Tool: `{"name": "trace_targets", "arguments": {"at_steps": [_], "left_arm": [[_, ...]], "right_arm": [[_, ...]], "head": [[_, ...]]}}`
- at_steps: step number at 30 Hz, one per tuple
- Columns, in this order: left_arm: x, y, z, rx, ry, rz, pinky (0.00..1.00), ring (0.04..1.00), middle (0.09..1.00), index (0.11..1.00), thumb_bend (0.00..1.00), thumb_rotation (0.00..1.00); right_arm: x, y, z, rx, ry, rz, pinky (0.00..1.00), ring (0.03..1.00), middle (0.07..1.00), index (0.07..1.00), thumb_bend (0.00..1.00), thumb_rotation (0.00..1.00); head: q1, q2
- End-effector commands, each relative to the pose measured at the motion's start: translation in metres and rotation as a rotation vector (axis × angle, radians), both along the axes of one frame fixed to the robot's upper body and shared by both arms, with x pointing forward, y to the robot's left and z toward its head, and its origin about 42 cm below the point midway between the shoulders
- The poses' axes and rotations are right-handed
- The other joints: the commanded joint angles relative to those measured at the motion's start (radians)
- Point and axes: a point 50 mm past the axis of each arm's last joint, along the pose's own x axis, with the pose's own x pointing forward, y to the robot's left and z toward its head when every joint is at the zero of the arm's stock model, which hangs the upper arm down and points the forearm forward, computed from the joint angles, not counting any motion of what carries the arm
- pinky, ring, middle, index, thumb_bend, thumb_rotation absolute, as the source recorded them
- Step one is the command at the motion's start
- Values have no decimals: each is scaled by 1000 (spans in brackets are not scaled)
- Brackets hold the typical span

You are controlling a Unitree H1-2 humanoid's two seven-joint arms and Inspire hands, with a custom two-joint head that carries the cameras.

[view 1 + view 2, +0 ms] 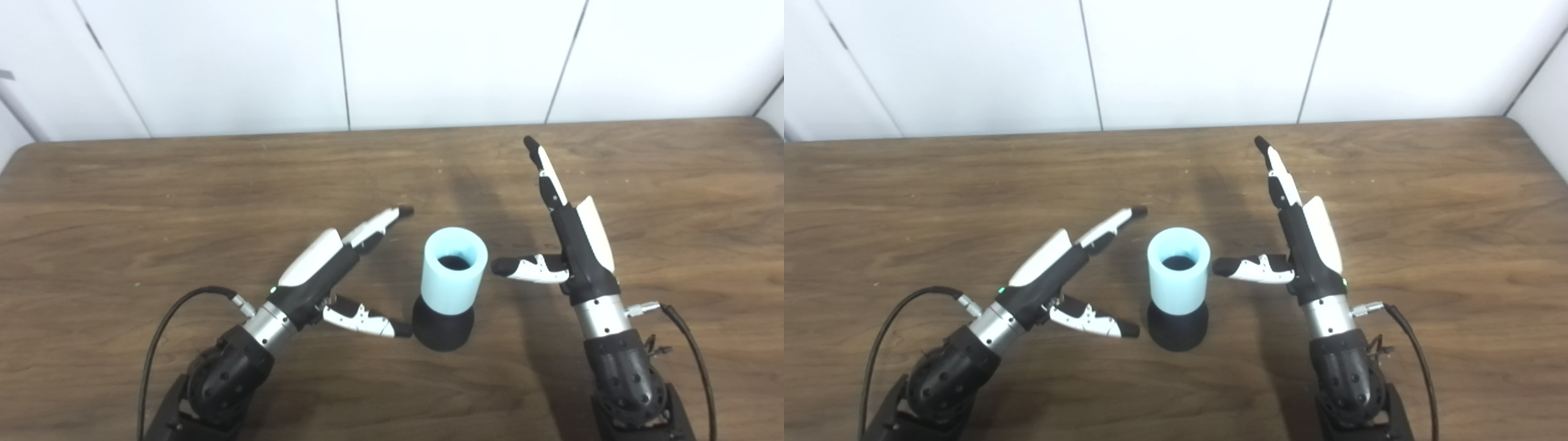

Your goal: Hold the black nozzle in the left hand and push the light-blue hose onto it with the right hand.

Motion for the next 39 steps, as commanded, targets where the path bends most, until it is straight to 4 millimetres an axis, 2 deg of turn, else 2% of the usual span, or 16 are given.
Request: {"name": "trace_targets", "arguments": {"at_steps": [1, 4, 6, 9, 11, 12, 13, 14, 16, 24, 31, 35, 39], "left_arm": [[-2, 6, 19, -78, -51, 14, 1000, 1000, 1000, 1000, 1000, 385], [-11, 18, 20, -148, -15, 50, 1000, 1000, 1000, 1000, 1000, 395], [-18, 28, 16, -222, 21, 104, 1000, 1000, 1000, 1000, 1000, 444], [-22, 34, 4, -349, 84, 194, 1000, 1000, 1000, 1000, 1000, 511], [-21, 34, -2, -422, 130, 257, 1000, 1000, 1000, 1000, 1000, 612], [-20, 32, -5, -458, 160, 311, 1000, 1000, 1000, 1000, 1000, 710], [-19, 31, -6, -477, 178, 345, 1000, 1000, 1000, 1000, 1000, 801], [-19, 30, -7, -488, 201, 386, 1000, 1000, 1000, 1000, 1000, 891], [-20, 28, -8, -483, 220, 457, 1000, 1000, 1000, 1000, 1000, 972], [-20, 20, -9, -463, 238, 538, 1000, 1000, 1000, 1000, 967, 1000], [-20, 20, -9, -471, 254, 534, 1000, 1000, 1000, 1000, 970, 1000], [-20, 19, -7, -471, 259, 538, 1000, 1000, 1000, 1000, 959, 1000], [-21, 19, -6, -472, 263, 538, 1000, 1000, 1000, 1000, 934, 1000]], "right_arm": [[3, 2, 10, 23, -49, 10, 1000, 1000, 1000, 1000, 1000, 865], [5, 3, 8, 43, -44, 19, 1000, 1000, 1000, 1000, 971, 923], [7, 4, 5, 60, -38, 27, 1000, 1000, 1000, 1000, 874, 984], [8, 1, 2, 113, 0, 48, 1000, 1000, 1000, 1000, 836, 999], [8, 0, 1, 194, 55, 65, 1000, 1000, 1000, 1000, 772, 1000], [8, 2, -1, 281, 113, 73, 961, 970, 957, 924, 755, 1000], [8, 3, -3, 340, 153, 81, 918, 940, 933, 892, 756, 1000], [8, 4, -3, 404, 201, 86, 885, 921, 920, 888, 701, 1000], [8, 4, -3, 484, 262, 81, 890, 914, 908, 879, 724, 1000], [9, 5, -3, 537, 290, 51, 902, 902, 903, 883, 639, 1000], [9, 5, -4, 552, 292, 17, 856, 852, 852, 837, 493, 1000], [8, 6, -3, 550, 299, -4, 854, 853, 853, 840, 470, 1000], [8, 7, -4, 524, 306, -15, 896, 896, 903, 878, 473, 1000]], "head": [[2, 0], [12, -3], [17, -5], [16, -10], [15, -9], [15, -9], [15, -9], [13, -5], [15, -4], [22, -6], [22, -3], [23, -2], [23, -2]]}}
